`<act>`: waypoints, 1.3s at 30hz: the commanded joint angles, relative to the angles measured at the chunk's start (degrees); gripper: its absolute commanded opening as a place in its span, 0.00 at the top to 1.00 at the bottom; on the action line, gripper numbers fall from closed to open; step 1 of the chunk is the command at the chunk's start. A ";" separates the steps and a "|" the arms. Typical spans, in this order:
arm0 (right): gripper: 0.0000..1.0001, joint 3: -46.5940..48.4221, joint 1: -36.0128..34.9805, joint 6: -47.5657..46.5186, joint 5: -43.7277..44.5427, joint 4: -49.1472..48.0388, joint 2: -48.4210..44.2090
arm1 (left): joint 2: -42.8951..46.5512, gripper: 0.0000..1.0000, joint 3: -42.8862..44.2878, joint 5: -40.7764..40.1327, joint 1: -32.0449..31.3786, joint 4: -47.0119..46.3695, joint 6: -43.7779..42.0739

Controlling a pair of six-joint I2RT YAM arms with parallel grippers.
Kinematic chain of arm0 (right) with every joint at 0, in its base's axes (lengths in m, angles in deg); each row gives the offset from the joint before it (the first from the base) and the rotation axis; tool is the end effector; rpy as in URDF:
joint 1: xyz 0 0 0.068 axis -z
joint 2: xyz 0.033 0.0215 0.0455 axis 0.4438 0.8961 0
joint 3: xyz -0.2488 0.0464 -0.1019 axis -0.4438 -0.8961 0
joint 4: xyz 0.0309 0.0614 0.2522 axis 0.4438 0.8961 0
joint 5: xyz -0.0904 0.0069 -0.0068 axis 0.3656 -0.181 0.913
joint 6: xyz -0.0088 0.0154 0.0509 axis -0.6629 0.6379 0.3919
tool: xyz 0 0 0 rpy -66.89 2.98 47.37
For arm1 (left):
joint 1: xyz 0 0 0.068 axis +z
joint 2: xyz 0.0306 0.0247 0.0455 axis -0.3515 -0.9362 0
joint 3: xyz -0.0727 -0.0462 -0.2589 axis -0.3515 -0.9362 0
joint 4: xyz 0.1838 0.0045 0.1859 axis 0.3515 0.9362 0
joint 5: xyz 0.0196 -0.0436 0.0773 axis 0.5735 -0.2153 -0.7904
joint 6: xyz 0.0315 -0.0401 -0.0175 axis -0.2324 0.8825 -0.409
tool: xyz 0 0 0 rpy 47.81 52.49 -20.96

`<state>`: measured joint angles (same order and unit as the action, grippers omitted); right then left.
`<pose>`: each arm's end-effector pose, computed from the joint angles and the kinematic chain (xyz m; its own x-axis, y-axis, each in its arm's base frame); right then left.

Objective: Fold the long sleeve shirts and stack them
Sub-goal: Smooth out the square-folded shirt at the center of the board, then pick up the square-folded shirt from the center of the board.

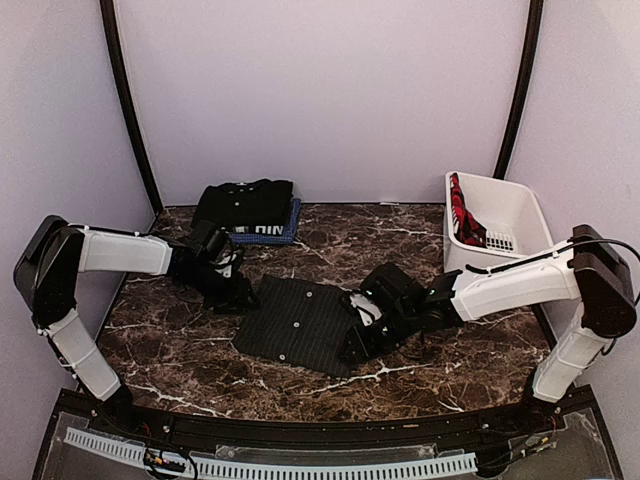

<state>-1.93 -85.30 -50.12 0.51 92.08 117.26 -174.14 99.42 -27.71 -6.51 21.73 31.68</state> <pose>0.1583 0.2812 0.1642 -0.8750 -0.3545 -0.3295 -0.4812 0.7105 0.5134 0.2837 -0.1591 0.1692 -0.9567 -0.0690 -0.2827 0.0952 0.8438 -0.5282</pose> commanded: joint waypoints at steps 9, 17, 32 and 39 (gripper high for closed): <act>0.65 0.09 2.83 -1.79 7.32 1.94 -7.35 | -5.94 0.57 4.04 2.05 0.16 2.43 -5.79; 0.65 -2.48 5.44 -2.71 7.61 0.78 -9.78 | -12.97 0.55 10.78 -2.93 -3.20 12.52 -9.37; 0.65 -5.23 7.89 -3.19 8.35 -2.07 -9.10 | -9.82 1.00 8.31 1.94 -5.16 9.47 -2.44; 0.66 -2.31 8.16 -4.57 8.80 -1.92 -5.81 | -3.91 1.00 10.98 -2.13 -5.00 13.40 -3.29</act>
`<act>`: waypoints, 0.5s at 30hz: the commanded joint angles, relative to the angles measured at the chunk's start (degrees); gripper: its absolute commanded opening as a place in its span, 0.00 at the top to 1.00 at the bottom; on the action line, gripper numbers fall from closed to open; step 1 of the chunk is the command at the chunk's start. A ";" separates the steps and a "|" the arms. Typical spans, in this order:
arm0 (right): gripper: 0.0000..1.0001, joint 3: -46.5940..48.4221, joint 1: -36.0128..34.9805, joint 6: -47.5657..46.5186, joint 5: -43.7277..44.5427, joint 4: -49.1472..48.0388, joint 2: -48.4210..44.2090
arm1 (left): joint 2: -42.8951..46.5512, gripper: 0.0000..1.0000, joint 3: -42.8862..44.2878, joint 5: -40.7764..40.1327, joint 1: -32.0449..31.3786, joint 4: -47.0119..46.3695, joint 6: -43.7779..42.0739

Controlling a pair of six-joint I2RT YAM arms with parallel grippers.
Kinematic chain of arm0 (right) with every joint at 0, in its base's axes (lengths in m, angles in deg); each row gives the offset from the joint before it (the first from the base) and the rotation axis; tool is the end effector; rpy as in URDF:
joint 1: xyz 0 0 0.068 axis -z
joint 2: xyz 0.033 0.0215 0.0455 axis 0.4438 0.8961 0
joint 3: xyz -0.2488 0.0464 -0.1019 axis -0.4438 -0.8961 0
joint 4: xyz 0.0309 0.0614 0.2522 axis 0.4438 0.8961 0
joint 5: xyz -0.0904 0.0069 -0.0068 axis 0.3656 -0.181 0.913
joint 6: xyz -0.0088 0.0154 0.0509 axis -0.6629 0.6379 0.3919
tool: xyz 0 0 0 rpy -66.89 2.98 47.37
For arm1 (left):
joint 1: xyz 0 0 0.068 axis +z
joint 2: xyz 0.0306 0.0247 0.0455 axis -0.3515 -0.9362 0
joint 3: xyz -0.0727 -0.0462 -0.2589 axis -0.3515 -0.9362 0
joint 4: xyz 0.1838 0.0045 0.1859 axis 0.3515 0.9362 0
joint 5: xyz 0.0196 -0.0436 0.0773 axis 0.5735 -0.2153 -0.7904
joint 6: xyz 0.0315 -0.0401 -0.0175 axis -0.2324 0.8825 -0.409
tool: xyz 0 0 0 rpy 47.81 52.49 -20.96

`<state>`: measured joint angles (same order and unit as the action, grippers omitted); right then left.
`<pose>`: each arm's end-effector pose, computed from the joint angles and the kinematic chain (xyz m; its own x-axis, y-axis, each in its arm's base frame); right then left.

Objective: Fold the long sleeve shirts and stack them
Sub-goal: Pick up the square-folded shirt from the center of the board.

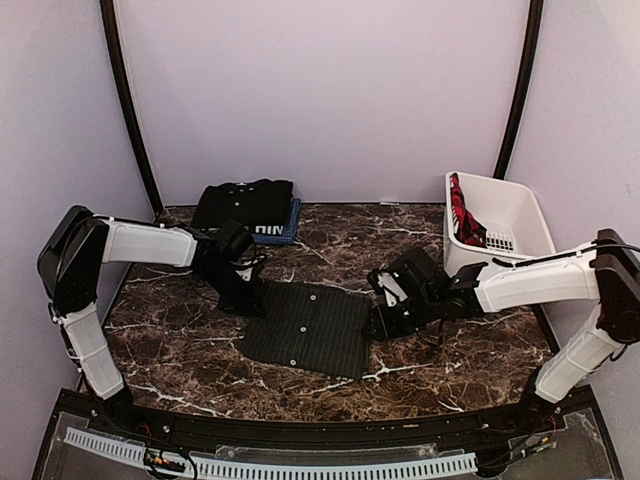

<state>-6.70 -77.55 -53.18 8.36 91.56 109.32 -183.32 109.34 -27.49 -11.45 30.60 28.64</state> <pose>0.1835 0.2357 0.1803 -0.8612 -0.2101 -0.4628 -0.4241 0.7989 0.4265 0.2940 -0.1987 0.1578 -0.9792 0.0775 -0.1875 0.1593 0.8660 -0.4741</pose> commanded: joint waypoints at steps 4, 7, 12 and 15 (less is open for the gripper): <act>0.67 5.24 0.40 -2.13 1.51 -0.84 5.24 | 8.24 1.00 2.25 -2.82 0.33 7.43 -1.59; 0.67 7.51 0.40 -2.29 1.19 -0.81 7.85 | 9.80 1.00 3.21 -2.98 0.95 9.57 -2.75; 0.73 11.97 -0.39 -3.01 1.32 0.31 12.38 | 12.34 1.00 4.75 -3.05 1.88 12.35 -3.93; 0.79 14.38 -1.62 -3.62 2.28 2.02 15.17 | 13.45 1.00 6.10 -3.27 2.24 13.38 -4.36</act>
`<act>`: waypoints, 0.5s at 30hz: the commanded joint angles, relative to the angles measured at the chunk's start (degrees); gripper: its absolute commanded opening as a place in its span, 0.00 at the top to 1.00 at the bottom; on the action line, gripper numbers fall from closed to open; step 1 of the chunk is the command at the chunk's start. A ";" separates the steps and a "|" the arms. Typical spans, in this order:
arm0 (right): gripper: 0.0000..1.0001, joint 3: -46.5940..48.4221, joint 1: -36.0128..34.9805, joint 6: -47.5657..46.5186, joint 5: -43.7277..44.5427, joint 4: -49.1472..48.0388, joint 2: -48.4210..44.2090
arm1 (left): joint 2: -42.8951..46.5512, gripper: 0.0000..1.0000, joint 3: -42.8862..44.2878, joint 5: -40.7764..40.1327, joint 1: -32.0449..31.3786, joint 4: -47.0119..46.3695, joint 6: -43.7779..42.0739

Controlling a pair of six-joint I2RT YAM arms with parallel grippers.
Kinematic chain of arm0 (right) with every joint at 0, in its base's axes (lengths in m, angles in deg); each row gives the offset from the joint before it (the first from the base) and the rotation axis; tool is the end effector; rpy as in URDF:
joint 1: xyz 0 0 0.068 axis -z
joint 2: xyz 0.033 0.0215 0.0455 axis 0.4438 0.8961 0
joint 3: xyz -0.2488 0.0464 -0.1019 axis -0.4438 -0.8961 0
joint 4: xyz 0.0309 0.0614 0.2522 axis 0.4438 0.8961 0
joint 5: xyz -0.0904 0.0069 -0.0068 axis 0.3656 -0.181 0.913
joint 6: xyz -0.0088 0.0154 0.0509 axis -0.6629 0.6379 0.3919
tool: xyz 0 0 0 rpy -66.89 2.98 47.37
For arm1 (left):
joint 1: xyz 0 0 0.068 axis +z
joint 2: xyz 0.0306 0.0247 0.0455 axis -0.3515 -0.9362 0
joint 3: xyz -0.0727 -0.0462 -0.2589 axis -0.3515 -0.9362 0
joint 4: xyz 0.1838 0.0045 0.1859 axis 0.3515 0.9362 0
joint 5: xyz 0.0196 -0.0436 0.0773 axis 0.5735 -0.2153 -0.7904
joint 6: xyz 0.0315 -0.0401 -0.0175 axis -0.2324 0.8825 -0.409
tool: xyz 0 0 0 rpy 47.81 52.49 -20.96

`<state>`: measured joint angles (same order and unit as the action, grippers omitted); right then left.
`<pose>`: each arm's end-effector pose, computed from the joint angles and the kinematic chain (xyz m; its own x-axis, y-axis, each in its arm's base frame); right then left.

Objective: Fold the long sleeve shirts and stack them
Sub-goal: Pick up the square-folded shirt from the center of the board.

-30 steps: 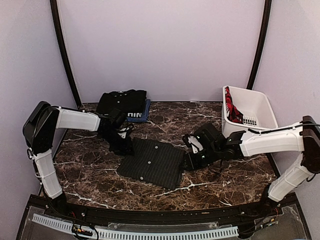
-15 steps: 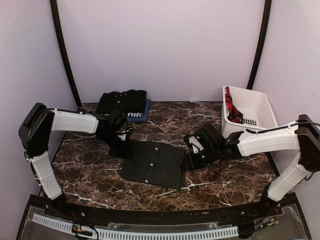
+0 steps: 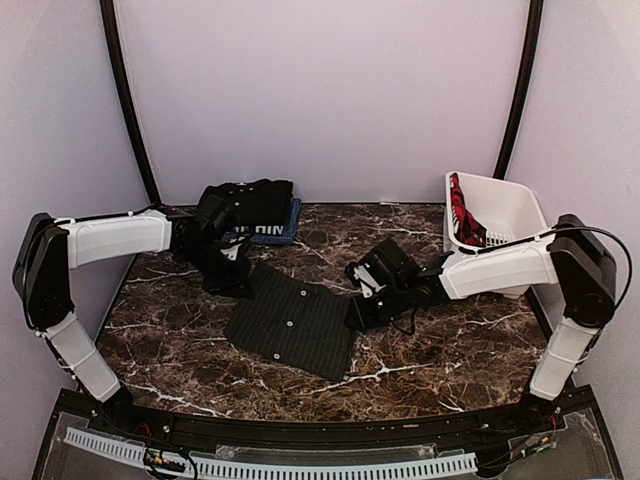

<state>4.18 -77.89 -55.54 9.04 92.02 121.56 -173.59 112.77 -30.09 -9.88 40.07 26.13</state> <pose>0.2140 0.2763 0.1702 -0.8492 -0.2562 -0.4617 -0.4532 0.8024 0.3883 0.2846 -0.1802 0.2222 -0.9569 0.0708 -0.2816 0.1966 0.8718 -0.4486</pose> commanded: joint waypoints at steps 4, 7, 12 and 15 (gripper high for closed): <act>0.81 7.05 -3.14 -2.04 2.11 3.43 6.95 | 5.48 1.00 4.89 -0.73 1.11 5.06 -2.63; 0.82 10.16 -4.08 -2.21 2.49 4.09 10.66 | 6.03 1.00 8.00 -2.19 1.61 7.47 -3.92; 0.82 17.83 -5.04 -2.36 2.14 3.79 16.45 | 5.62 1.00 13.15 -2.35 2.02 9.82 -5.21; 0.82 23.12 -5.40 -1.89 -0.67 1.83 21.11 | 4.85 1.00 18.71 -1.74 2.07 11.54 -6.32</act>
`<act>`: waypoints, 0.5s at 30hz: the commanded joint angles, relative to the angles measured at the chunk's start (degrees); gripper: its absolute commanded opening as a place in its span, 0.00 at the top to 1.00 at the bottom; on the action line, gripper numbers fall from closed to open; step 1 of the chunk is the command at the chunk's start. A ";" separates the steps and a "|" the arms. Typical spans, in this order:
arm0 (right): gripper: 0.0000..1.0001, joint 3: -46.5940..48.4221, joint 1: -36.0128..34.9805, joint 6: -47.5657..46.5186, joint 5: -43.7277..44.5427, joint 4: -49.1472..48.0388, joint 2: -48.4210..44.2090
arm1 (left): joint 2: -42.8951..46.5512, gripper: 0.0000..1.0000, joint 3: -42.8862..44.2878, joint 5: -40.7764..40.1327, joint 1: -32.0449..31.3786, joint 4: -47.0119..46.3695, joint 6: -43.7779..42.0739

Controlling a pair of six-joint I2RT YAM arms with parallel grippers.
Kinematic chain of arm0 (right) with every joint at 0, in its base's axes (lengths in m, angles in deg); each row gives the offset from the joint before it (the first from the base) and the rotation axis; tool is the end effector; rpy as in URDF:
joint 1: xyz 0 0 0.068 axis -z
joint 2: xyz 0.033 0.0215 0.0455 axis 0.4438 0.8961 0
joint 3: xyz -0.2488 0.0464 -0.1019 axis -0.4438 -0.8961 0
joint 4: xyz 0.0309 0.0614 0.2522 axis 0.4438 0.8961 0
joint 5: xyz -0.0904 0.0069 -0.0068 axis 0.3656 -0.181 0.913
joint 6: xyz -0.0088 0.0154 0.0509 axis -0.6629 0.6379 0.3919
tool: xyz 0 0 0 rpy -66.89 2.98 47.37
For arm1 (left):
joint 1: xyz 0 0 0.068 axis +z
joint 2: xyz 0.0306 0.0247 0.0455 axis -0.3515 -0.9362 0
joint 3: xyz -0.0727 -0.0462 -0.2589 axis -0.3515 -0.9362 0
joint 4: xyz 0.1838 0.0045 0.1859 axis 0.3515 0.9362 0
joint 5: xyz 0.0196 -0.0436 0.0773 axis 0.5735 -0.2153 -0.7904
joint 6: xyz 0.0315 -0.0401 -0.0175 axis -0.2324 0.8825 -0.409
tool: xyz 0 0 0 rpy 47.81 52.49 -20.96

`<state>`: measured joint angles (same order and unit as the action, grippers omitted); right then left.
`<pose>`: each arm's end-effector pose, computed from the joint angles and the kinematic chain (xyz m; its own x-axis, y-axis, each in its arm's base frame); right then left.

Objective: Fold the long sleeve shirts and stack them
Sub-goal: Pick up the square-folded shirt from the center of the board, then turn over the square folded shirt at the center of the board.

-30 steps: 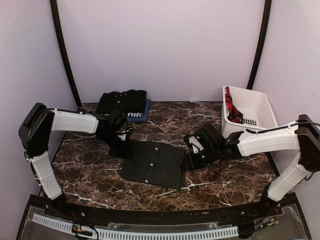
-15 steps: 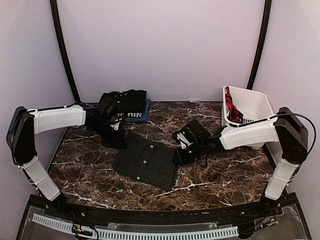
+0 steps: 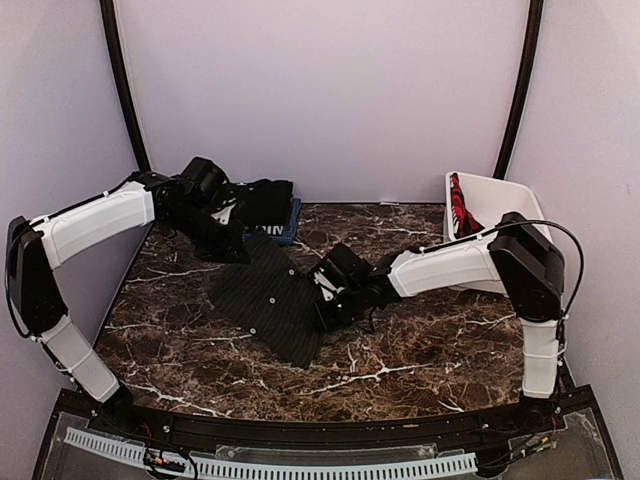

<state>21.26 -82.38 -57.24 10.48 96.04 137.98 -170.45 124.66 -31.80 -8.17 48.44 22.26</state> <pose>0.2306 0.3483 0.1469 -0.8231 -0.3602 -0.4390 -0.5223 0.7836 0.3364 0.2932 -0.1723 0.2947 -0.9044 0.0752 -0.4200 0.2708 0.8620 -0.4286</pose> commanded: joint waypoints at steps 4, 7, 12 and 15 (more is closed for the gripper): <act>0.81 15.38 -0.84 1.05 -4.12 -5.02 12.17 | -0.46 1.00 12.28 1.96 0.36 4.55 -3.09; 0.80 23.22 -0.45 2.14 -7.65 -6.93 17.97 | -1.69 1.00 14.19 5.09 0.36 3.46 -2.40; 0.77 35.61 0.70 6.72 -15.22 -11.67 27.52 | -3.34 1.00 14.58 7.90 0.23 1.15 0.07; 0.75 38.74 1.65 12.19 -21.93 -17.78 31.08 | -3.97 1.00 12.68 9.92 0.19 -2.73 2.60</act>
<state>55.75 -81.98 -51.95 -1.74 86.60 164.80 -174.16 138.04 -26.25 -8.02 50.27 21.91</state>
